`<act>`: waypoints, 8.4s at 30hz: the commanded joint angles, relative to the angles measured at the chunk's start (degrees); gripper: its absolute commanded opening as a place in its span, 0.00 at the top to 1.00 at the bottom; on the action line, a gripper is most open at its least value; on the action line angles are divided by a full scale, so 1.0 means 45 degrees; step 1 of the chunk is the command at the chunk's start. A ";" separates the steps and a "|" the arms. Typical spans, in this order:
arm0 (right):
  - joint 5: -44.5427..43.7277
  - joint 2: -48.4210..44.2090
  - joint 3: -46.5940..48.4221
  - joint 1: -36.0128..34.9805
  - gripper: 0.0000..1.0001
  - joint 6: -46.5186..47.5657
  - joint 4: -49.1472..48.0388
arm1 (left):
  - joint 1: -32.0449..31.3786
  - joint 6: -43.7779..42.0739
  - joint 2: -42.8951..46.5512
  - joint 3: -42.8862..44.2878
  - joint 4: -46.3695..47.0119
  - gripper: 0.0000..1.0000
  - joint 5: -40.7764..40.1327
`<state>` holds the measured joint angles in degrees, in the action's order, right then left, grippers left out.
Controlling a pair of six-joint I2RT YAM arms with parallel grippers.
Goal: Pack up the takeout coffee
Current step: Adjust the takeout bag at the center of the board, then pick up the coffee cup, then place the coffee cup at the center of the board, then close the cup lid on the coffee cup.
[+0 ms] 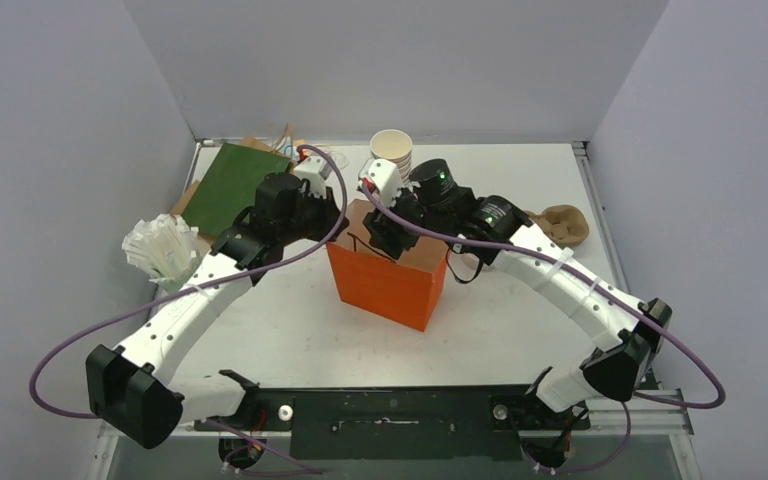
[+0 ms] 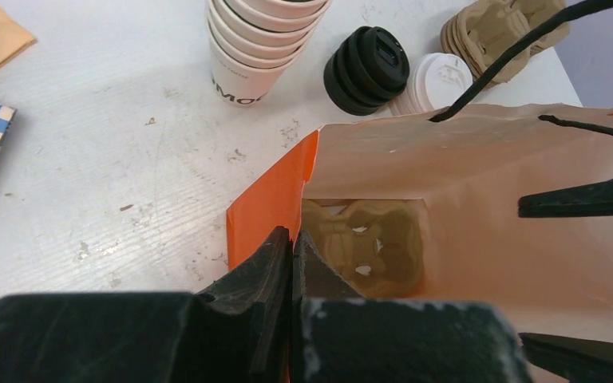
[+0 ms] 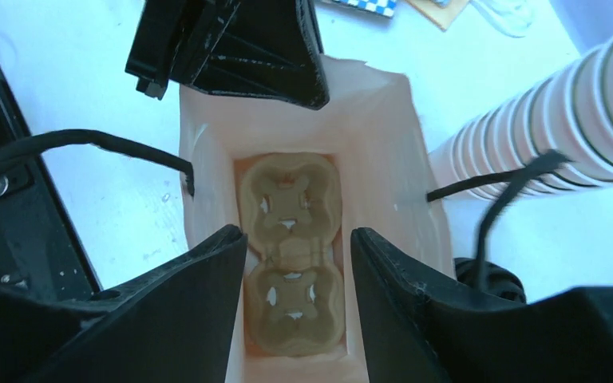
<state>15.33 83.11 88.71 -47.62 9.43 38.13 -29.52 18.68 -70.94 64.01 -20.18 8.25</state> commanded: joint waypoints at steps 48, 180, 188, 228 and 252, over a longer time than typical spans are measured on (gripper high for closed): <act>-0.5522 0.5092 0.6134 0.4145 0.55 -1.1500 -0.0399 | 0.5683 -0.0322 0.0765 0.1344 -0.0345 0.64 -0.3804; -0.7675 -0.4919 -0.9237 0.2498 0.00 -0.9066 -0.3990 | -0.5726 0.1949 0.3797 -0.3758 0.2136 0.19 -0.4590; -0.6420 -0.2480 -0.7723 0.5910 0.00 -0.8321 -0.3388 | -0.5363 0.2001 0.4343 -0.5155 0.3322 0.03 -0.6016; -0.7860 0.1622 -0.6691 0.6207 0.00 -1.1100 -0.4321 | -0.2877 0.1553 0.4294 -0.5889 0.3160 0.03 -0.3230; -0.8070 0.1457 -0.6201 0.6211 0.07 -1.0956 -0.3800 | -0.2889 0.1396 0.4236 -0.5744 0.2995 0.03 -0.3338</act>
<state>-18.68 92.31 57.84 -19.90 -39.90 20.40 -42.65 26.00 -52.56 36.99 -8.36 -6.81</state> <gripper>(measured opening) 0.934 0.973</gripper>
